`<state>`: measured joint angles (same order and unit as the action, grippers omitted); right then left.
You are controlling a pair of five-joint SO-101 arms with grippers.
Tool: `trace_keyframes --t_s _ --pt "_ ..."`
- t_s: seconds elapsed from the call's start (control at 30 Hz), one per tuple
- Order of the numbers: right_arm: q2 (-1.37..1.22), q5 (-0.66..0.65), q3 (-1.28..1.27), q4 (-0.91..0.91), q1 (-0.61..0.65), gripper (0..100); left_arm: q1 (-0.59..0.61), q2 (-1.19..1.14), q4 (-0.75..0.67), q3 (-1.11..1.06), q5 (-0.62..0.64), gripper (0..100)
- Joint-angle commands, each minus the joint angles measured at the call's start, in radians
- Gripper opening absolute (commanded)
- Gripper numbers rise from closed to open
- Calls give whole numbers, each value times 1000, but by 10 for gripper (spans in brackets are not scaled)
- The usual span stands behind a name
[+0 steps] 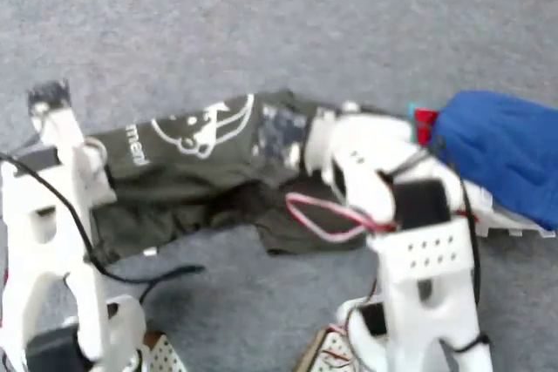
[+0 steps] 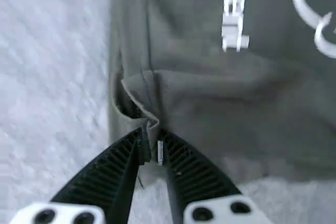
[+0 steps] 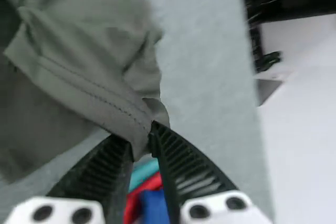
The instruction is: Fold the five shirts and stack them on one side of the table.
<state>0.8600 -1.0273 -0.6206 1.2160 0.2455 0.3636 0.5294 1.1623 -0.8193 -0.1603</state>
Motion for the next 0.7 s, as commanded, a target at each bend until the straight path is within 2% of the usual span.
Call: trace_keyframes --t_s 0.0,0.2,0.37,0.53,0.67 --pt "114 -17 -111 34 -31 5 -38 145 -41 -149 -3 19" --pt "225 -92 -243 95 -93 5 -40 306 -68 -238 -2 19" --pt "255 -140 -223 117 -174 5 -38 315 -2 -169 -2 19" --pt "255 -167 -174 213 -171 5 -41 320 124 -49 0 19" --pt "255 -181 -214 212 -173 5 -46 315 126 -94 -5 19"
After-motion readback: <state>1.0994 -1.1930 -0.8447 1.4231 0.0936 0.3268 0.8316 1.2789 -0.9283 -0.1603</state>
